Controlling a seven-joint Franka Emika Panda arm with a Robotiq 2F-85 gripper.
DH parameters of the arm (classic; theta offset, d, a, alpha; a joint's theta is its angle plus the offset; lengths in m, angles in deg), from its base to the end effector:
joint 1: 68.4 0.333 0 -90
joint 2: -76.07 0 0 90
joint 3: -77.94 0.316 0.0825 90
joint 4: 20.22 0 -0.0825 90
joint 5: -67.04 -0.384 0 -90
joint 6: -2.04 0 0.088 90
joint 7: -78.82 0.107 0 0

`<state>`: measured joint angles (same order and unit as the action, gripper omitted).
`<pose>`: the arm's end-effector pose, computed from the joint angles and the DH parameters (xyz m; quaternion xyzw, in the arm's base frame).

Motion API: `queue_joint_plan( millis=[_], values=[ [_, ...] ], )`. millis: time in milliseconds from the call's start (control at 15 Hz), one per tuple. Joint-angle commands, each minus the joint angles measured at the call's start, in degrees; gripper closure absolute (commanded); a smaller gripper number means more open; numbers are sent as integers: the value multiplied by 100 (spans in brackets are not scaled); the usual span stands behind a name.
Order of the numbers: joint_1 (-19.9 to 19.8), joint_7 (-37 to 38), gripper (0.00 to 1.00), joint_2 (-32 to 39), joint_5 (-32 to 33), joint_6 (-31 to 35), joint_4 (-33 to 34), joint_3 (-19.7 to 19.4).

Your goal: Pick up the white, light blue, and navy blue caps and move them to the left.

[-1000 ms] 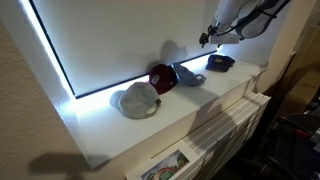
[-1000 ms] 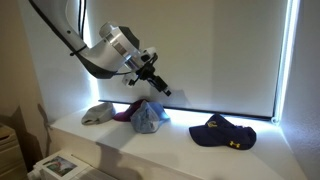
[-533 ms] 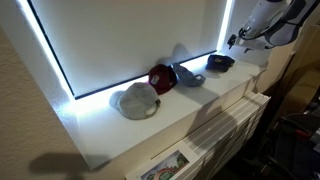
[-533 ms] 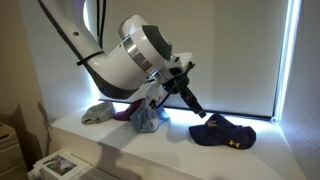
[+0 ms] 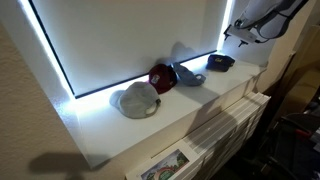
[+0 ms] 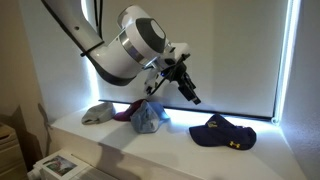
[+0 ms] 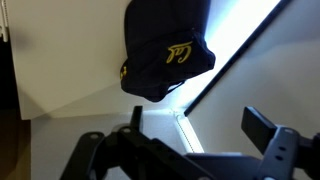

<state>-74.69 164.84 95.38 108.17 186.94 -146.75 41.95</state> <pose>0.4824 -0.3343 0.3146 0.7144 -0.6023 0.3523 0.0520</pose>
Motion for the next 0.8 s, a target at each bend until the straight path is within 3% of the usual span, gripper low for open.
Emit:
queue_joint_plan(
  millis=[0,67,200,400,467,600,733],
  values=[
    [-947,-646,0,-242,-1679,-467,163,1151],
    [-1458,-519,0,-160,-1877,-621,388,1684],
    [-2106,-814,0,206,-2958,-816,764,2516],
    [-3018,-1759,0,715,-4476,-1666,1457,3839],
    [-2053,-1821,0,330,-4548,-1150,877,2768],
    [-2362,-2079,0,623,-4963,-1465,1259,3224],
    [-2430,-2082,0,725,-4985,-1496,1391,3290]
  ],
)
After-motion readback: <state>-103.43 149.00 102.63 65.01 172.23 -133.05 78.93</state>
